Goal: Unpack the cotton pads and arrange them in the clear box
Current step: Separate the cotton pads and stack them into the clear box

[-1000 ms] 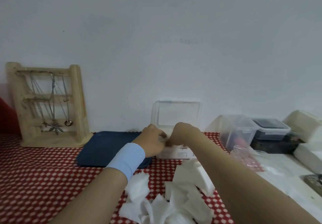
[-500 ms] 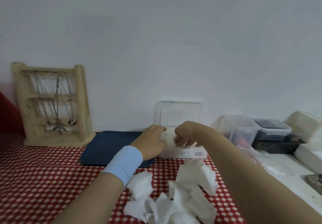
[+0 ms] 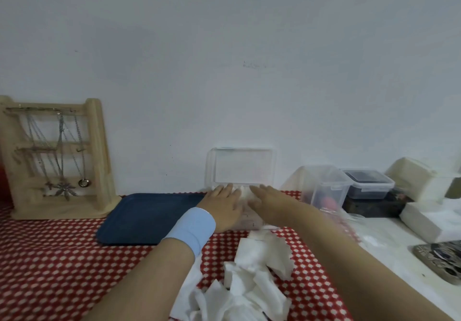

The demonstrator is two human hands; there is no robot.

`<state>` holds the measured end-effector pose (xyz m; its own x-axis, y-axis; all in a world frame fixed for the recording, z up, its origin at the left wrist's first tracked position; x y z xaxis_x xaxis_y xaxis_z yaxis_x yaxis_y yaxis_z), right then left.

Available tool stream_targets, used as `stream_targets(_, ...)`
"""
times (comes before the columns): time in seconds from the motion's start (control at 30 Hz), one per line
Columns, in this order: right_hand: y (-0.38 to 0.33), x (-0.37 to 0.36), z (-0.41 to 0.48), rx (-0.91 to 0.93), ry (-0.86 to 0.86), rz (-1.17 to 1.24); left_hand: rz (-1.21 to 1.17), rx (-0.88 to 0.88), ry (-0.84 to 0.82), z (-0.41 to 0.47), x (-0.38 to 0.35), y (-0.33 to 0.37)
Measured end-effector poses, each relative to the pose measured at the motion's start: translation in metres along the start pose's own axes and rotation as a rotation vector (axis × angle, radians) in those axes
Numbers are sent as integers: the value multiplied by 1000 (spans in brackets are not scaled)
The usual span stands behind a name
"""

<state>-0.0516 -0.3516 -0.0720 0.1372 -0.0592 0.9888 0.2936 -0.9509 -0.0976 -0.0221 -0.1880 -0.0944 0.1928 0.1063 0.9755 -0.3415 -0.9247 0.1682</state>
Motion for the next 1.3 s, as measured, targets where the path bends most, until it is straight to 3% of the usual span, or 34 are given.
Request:
stream_targets(0.07, 0, -11, 1, 61, -55, -125, 11, 20, -2, 4, -2, -1)
stream_targets(0.2, 0, -8, 5, 27, -98, -132, -25, 33, 27, -4, 4, -1)
stream_targets(0.37, -4, 14, -12, 41, 183, 154, -243, -49, 332, -38, 14, -1)
stream_targets(0.43, -8, 23, -25, 74, 251, 241, -394, -37, 330, -53, 16, -2)
stream_targets(0.53, -23, 29, -46, 135, 74, 299, -515, 16, 188, -71, 11, -2)
stream_targets(0.67, -42, 20, -56, 107, -213, 113, -558, 61, 163, -86, 2, -10)
stream_targets(0.83, -44, 23, -52, 152, -59, 282, -681, 78, 175, -101, -2, -25)
stream_targets(0.97, -56, 29, -48, 194, 110, 682, -1071, 95, 113, -112, 1, -30)
stream_targets(1.07, -70, 28, -45, 160, 141, 866, -1234, 65, 59, -119, 1, -35)
stream_targets(1.2, -86, 18, -34, 73, 164, 892, -1293, 156, 113, -124, 0, -51)
stream_targets(1.3, -101, 9, -24, 81, 218, 762, -1302, 251, 196, -122, -1, -78)
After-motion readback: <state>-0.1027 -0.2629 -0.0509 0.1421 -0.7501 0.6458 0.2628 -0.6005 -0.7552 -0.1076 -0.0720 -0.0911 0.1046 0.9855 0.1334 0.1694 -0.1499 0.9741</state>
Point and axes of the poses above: each hand's wrist, its own z-axis towards the middle knuckle, its own x-axis out of the back of the hand, y = z × x, the point moved 1 cm from there along z, towards the middle knuckle, and after that the axes turned 6 degrees about x, right-handed, at the moved point
